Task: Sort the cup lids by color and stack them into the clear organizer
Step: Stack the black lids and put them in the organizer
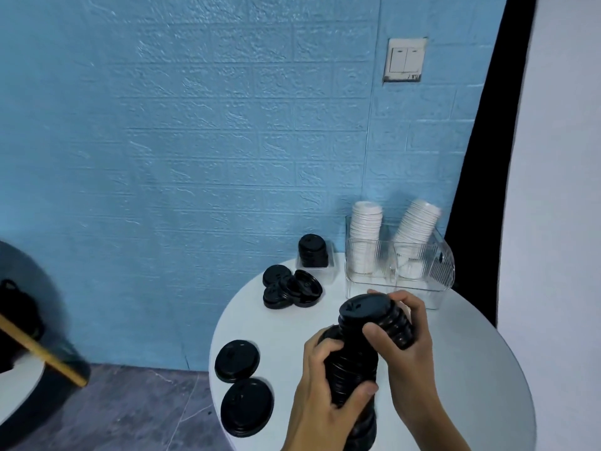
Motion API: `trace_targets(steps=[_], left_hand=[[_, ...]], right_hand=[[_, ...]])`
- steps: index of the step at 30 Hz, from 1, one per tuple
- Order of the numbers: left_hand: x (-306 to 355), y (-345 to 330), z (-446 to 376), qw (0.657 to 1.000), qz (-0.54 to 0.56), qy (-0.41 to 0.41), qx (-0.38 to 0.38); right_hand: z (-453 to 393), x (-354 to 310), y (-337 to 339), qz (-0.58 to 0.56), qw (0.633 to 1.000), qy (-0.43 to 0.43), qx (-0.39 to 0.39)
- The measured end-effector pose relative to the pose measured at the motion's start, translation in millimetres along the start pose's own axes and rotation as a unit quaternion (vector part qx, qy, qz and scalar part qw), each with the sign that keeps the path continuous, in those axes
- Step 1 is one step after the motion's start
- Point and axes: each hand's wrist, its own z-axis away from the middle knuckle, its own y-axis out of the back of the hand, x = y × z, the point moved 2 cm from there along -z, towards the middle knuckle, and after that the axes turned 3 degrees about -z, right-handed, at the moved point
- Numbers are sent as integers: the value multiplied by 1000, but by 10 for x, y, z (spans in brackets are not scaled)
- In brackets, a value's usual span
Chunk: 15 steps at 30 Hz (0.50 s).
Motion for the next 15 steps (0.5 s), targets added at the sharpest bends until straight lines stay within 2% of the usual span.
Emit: trace_targets(steps=[6,11,15], left_hand=[[-47,-22,22,999,26,18,-1],[-55,-21,41,998,45,35,-7],[-27,-6,29,998,50,43,-4]], right_hand=[[111,51,95,39,999,15,3],[131,94,50,29,999,37,-3],[143,165,-68,54,995,40,-72]])
